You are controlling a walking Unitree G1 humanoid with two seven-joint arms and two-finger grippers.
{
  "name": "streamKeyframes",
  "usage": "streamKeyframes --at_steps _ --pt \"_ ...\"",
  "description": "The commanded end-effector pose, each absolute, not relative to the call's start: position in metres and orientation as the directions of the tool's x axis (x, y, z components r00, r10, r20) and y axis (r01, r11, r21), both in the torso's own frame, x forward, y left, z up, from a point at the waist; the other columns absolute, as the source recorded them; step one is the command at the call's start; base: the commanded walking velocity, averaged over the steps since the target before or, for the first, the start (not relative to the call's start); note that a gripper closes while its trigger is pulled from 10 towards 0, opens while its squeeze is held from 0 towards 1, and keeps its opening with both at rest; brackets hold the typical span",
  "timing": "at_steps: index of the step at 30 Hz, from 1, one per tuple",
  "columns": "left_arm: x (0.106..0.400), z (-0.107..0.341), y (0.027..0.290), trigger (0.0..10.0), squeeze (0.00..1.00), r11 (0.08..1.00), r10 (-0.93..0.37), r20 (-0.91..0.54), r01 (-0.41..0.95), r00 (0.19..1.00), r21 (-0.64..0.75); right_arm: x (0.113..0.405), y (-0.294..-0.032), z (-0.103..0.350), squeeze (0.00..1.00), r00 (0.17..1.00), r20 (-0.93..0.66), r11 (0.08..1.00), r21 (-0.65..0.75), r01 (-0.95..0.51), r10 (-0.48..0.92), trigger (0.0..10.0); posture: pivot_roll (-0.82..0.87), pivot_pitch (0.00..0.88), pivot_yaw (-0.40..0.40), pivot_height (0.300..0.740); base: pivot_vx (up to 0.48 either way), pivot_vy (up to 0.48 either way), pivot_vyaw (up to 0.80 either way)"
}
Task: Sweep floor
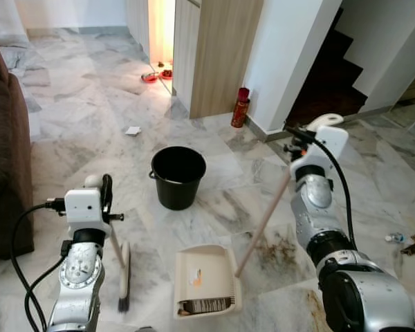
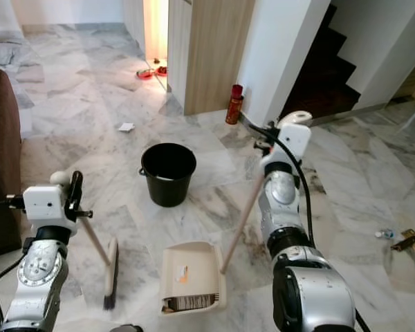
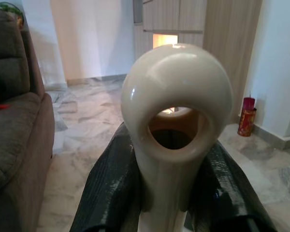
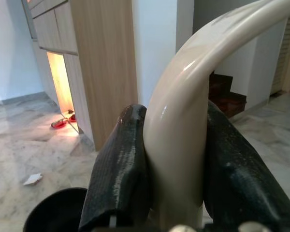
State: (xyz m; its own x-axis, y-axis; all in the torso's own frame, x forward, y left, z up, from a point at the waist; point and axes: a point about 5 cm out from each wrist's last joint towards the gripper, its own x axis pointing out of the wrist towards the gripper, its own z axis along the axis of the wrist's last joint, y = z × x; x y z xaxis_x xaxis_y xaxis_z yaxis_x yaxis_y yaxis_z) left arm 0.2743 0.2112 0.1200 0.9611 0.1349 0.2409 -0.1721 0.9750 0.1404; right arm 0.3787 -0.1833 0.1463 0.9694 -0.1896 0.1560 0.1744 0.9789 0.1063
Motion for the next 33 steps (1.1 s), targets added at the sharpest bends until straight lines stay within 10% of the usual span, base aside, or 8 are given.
streamKeyframes --at_steps 1,33 --pt "0.276 0.14 0.209 10.0 0.0 0.976 0.121 0.319 -0.17 0.94 0.132 0.381 -0.19 0.157 0.0 0.964 0.197 0.983 0.08 0.168 -0.181 10.0 0.26 0.0 -0.168 0.74 0.0 0.0 0.0" --pt "0.272 0.186 0.246 10.0 0.0 0.954 0.205 0.429 -0.278 0.88 0.115 0.398 -0.139 0.231 0.0 0.896 0.444 0.986 0.158 -0.059 -0.017 10.0 0.27 0.0 -0.166 0.74 0.0 0.0 0.0"
